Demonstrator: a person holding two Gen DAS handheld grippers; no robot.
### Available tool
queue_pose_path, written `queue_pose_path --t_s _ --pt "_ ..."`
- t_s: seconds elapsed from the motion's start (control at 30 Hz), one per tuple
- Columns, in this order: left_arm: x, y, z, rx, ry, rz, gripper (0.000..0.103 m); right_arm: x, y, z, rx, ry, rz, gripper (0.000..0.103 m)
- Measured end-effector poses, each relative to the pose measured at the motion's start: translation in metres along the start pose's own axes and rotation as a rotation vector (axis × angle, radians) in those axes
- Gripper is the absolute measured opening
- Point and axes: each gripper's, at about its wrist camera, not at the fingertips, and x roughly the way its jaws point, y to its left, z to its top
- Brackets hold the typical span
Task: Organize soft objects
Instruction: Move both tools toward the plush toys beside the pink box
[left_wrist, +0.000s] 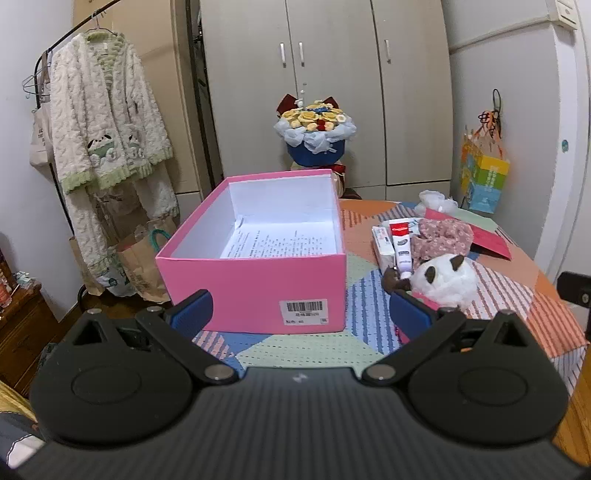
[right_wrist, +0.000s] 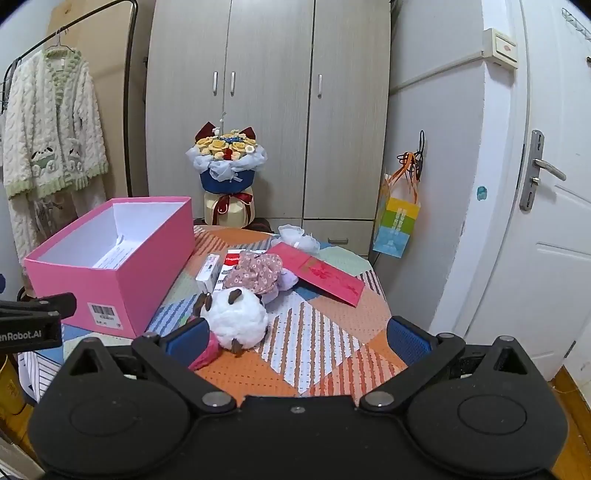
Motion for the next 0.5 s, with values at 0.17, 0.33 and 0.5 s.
queue_pose_path --t_s 0.17,0.33,0.5 --pt "-0.0038 -0.0016 -0.0037 0.019 -0.003 -0.001 0.103 0.0005 0.0007 -0.0030 0.003 0.012 0.011 0.103" --pt "-0.0064 -0.0004 -0.0038 0.020 -0.005 0.000 0.103 0.0009 0.0007 -0.0033 0.000 0.018 0.018 0.103" --pt "-0.0048 -0.0001 -0.0042 0.015 0.018 -0.007 0.103 0.0016 0.0001 -0.0060 -0.003 0.033 0.032 0.103"
